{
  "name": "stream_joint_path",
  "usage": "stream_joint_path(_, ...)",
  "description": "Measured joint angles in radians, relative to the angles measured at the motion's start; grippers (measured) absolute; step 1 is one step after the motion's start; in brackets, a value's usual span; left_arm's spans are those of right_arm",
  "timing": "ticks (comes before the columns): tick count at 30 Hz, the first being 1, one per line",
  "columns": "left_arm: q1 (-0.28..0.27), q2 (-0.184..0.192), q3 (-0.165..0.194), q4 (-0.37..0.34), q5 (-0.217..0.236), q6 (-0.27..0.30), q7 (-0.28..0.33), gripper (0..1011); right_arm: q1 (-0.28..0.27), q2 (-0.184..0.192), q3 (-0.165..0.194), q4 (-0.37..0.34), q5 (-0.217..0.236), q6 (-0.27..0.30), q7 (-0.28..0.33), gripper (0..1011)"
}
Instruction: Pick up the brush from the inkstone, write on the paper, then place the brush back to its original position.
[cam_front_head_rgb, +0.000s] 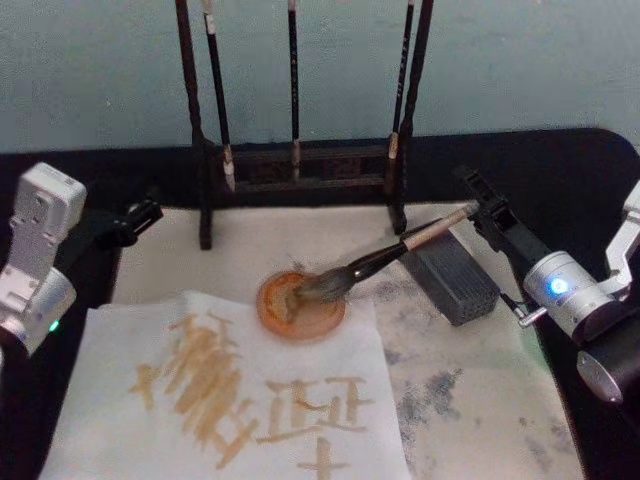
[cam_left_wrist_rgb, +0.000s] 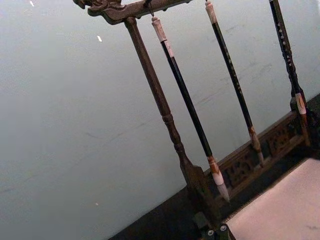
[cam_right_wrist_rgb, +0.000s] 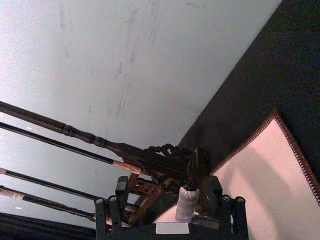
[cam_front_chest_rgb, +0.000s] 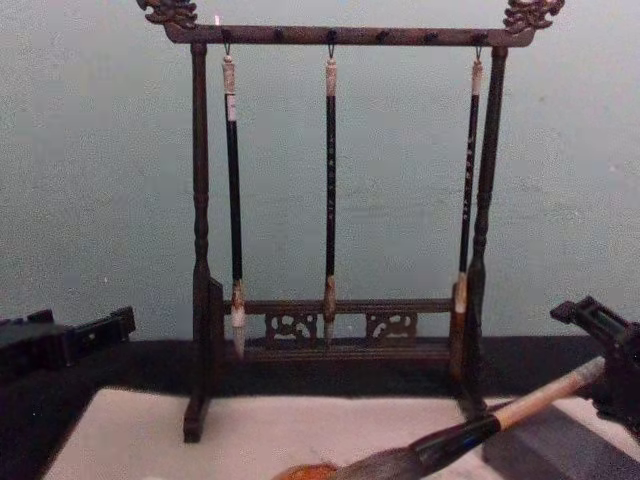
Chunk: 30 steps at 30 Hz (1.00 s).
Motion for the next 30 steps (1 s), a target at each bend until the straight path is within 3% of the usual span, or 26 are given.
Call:
stream_joint_path(11, 0.000, 0.000, 0.000, 0.000, 0.000, 0.000, 0.000, 1002, -0.001, -0.001, 0.002, -0.001, 0.000, 0.000, 0.000, 1005)
stream_joint_path(14, 0.000, 0.000, 0.000, 0.000, 0.000, 0.000, 0.000, 1002, -0.001, -0.001, 0.002, 0.000, 0.000, 0.001, 0.000, 957)
stream_joint_path(21, 0.000, 0.000, 0.000, 0.000, 0.000, 0.000, 0.000, 1002, -0.001, -0.001, 0.004, 0.000, 0.000, 0.002, 0.002, 761)
stream_joint_path(25, 0.000, 0.000, 0.000, 0.000, 0.000, 0.000, 0.000, 1002, -0.001, -0.002, 0.004, 0.001, 0.000, 0.003, 0.002, 597)
stream_joint_path(29, 0.000, 0.000, 0.000, 0.000, 0.000, 0.000, 0.000, 1000, -0.001, -0.002, 0.004, 0.001, -0.001, 0.003, 0.002, 512)
stream_joint_path(30, 0.000, 0.000, 0.000, 0.000, 0.000, 0.000, 0.000, 1002, -0.001, -0.002, 0.005, 0.001, -0.001, 0.003, 0.003, 448)
